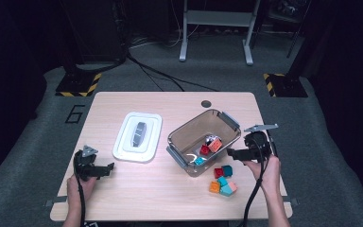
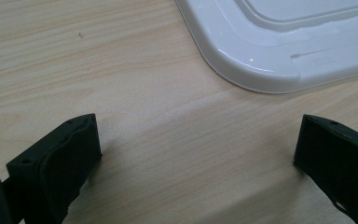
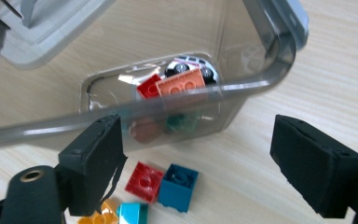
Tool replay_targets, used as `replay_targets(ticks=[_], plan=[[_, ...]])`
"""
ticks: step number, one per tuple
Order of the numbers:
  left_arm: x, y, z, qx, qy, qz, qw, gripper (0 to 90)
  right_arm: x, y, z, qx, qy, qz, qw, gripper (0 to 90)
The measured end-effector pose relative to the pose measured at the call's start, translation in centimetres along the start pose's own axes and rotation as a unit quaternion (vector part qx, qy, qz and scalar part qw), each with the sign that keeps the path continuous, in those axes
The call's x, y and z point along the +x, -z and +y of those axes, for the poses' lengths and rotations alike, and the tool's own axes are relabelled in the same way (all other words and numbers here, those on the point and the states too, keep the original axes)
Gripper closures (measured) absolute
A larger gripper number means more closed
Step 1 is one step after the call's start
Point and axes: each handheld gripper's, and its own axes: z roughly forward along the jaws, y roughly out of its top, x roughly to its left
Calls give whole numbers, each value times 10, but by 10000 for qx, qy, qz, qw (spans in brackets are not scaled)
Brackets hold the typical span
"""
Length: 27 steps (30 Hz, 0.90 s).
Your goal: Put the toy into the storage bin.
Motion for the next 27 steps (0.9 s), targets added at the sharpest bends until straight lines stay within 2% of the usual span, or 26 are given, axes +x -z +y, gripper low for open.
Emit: replay_targets(ticks=[10,11,14,15,16,21,27], plan=[[0,0,0,0,-2,0,10000,3,-3,-8,-39,147,7,114,9998,150],[0,0,0,-2,2,1,10000,2,-2,-10,-43,198,-89,145,9997,149],[0,0,0,0,-1,0,10000,2,-2,-17,-54,285,-82,169,9994,144],[0,0,0,4,4,-3,10000,2,-1,-19,-57,325,-171,178,9992,143],[0,0,0,6,6,-3,10000,2,-1,-21,-61,353,-106,149,9992,140],[0,0,0,4,2,-2,10000,2,2,-29,-79,560,-117,177,9982,140],[0,0,0,11,3,-2,10000,2,3,-32,-98,649,-180,220,9975,145]])
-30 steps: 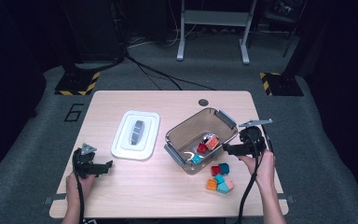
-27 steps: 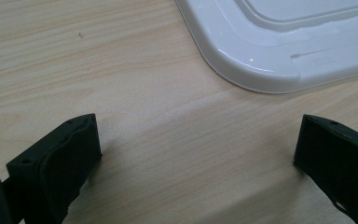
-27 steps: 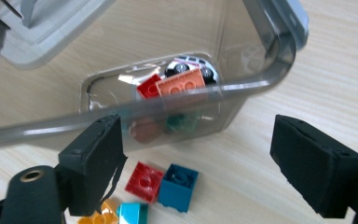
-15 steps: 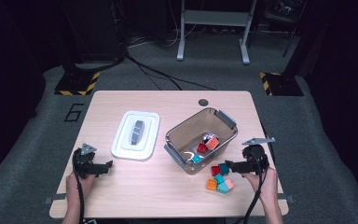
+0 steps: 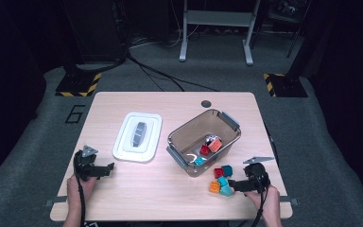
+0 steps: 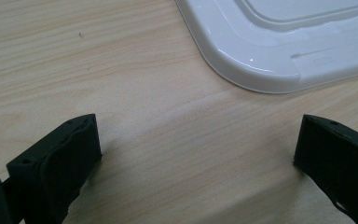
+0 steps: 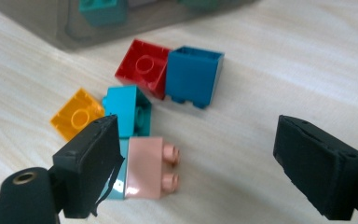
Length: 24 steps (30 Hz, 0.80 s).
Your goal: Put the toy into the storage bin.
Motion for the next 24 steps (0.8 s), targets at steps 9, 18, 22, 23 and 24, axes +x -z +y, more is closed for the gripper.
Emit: replay_targets(ticks=[9,18,22,23,24], plan=[[0,0,0,-4,3,1,10000,2,-3,-1,-7,128,-102,-122,9998,173],[0,0,0,-5,7,3,10000,2,-4,-3,-9,124,-4,-149,9998,385],[0,0,0,-5,8,3,10000,2,-4,-4,-9,195,74,-118,9997,556],[0,0,0,-3,4,1,10000,2,-3,-5,-9,217,8,-129,9997,596],[0,0,0,-4,4,1,10000,2,-3,-5,-9,234,16,-114,9997,628]])
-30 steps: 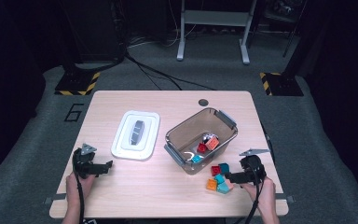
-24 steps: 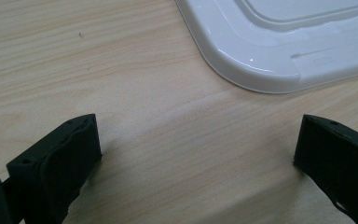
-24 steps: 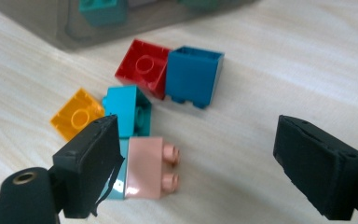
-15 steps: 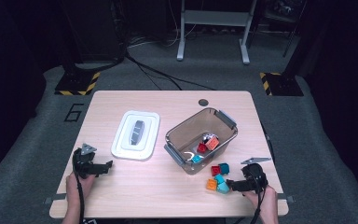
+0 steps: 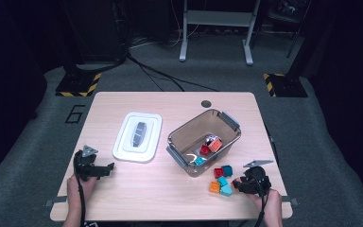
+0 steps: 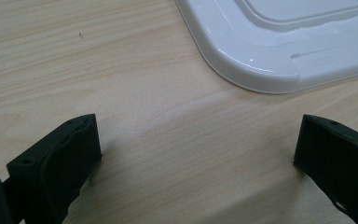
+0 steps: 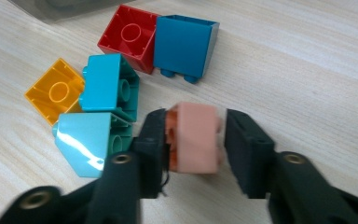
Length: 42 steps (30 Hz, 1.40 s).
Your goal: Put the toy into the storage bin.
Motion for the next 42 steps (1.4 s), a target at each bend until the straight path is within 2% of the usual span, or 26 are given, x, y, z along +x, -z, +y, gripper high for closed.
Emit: replay_targets(ticks=[1,4,5,9,15,20,23,28,29,30,31,32,34,37,38,39,42], plan=[[0,0,0,0,2,2,10000,2,-1,-1,0,3,60,11,10000,635],[0,0,0,-1,0,1,10000,2,-2,1,-1,-55,17,48,10000,667],[0,0,0,-3,2,2,10000,2,-2,2,0,-87,-43,21,10000,668],[0,0,0,1,-1,1,10000,2,-3,2,0,-88,-8,-123,9999,668],[0,0,0,3,-3,1,10000,2,-5,7,3,-247,-74,-164,9995,669],[0,0,0,-2,-2,1,10000,2,-8,11,9,-356,-80,-215,9991,668],[0,0,0,0,3,3,10000,2,-11,12,13,-381,-201,-227,9988,669],[0,0,0,0,8,6,10000,2,-18,15,19,-570,-234,-171,9980,669],[0,0,0,-1,10,6,10000,2,-18,16,21,-569,-327,-187,9977,669],[0,0,0,4,7,2,10000,3,-20,17,23,-612,-234,-207,9976,668],[0,0,0,3,6,0,10000,2,-19,18,25,-622,-333,-192,9973,669],[0,0,0,0,11,-9,10000,3,-22,19,27,-660,-243,-209,9973,668],[0,0,0,-5,1,12,10000,3,-21,21,31,-690,-351,-212,9968,668],[0,0,0,8,-18,7,10000,3,-24,25,36,-780,-305,-239,9962,668],[1,0,0,22,-23,0,10000,3,-23,27,38,-773,-409,-213,9959,668],[1,0,0,14,-25,4,10000,3,-25,29,40,-827,-335,-230,9957,668],[0,0,0,15,-15,1,10000,3,-26,33,47,-839,-351,-238,9956,668]])
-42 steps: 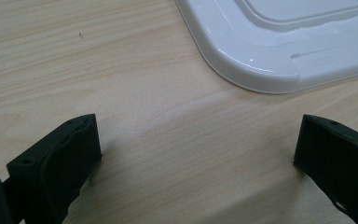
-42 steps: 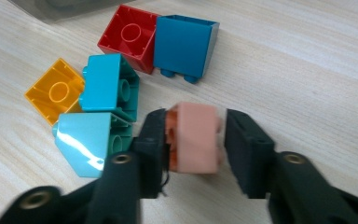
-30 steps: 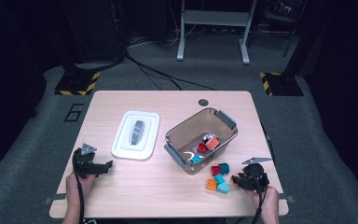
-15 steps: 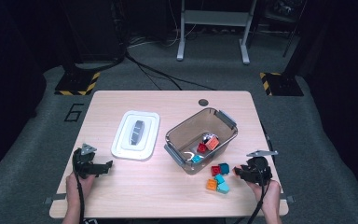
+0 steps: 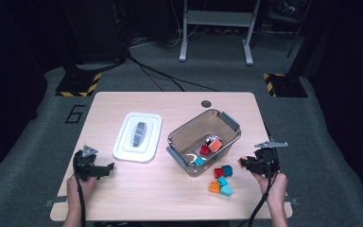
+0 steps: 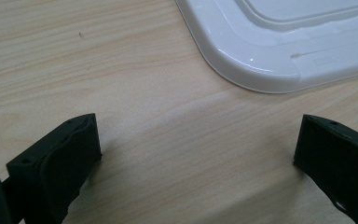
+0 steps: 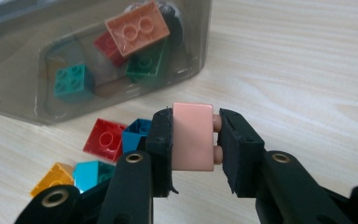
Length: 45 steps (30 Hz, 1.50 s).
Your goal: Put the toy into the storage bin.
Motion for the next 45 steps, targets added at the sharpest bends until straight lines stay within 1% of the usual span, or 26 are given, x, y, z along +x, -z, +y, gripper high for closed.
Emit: replay_targets(ticks=[4,5,7,8,9,10,11,12,14,15,17,19,20,21,22,23,24,26,30,34,35,38,40,45], plan=[[0,0,0,10,-14,-8,10000,3,0,3,12,52,-53,-83,9999,668],[0,0,0,5,-15,-10,10000,3,-1,4,15,3,-33,-110,9999,668],[0,0,0,6,-10,-22,10000,2,-2,7,19,-41,-84,-174,9998,668],[0,0,0,8,-13,-22,10000,2,-3,8,21,-51,-48,-175,9998,668],[0,0,0,8,-10,-22,10000,2,-3,8,24,-72,-91,-163,9998,669],[0,0,0,8,-11,-22,10000,2,-3,9,25,-70,-67,-189,9998,669],[0,0,0,5,-11,-22,10000,2,-3,10,27,-75,-94,-186,9998,668],[0,0,0,4,-14,-21,10000,3,-4,12,29,-93,-8,-215,9997,668],[0,0,0,7,-16,-9,10000,3,-3,15,33,-118,-102,-216,9996,669],[0,0,0,9,-18,-9,10000,2,-4,17,35,-151,-22,-240,9996,668],[0,0,0,6,-17,-9,10000,3,-3,20,39,-196,-61,-237,9995,668],[0,0,0,7,-16,-3,10000,3,-4,24,43,-267,-33,-264,9993,669],[0,0,0,9,-14,-10,10000,3,-3,25,45,-314,-96,-228,9992,668],[0,0,0,12,-10,-11,10000,2,-4,27,47,-360,-22,-249,9990,669],[0,0,0,8,-15,-8,10000,3,-3,29,50,-370,-55,-248,9990,668],[0,0,0,14,-13,-12,10000,3,-3,30,52,-406,2,-258,9988,668],[0,0,0,8,-14,-8,10000,3,-2,32,55,-411,-14,-262,9988,668],[0,0,0,9,-11,-6,10000,2,-1,34,60,-443,31,-293,9986,668],[0,0,0,-1,-13,-2,10000,3,3,40,70,-581,116,-344,9977,669],[0,0,0,0,-13,-3,10000,3,7,44,81,-703,178,-342,9968,669],[0,0,0,3,-13,-3,10000,3,8,44,84,-730,244,-332,9965,669],[0,0,0,-3,-10,3,10000,3,15,44,93,-733,297,-350,9963,669],[0,0,0,6,-1,-5,10000,3,18,41,98,-718,379,-338,9961,668],[0,0,0,7,-13,-13,10000,2,23,31,107,-671,356,-256,9968,669]])
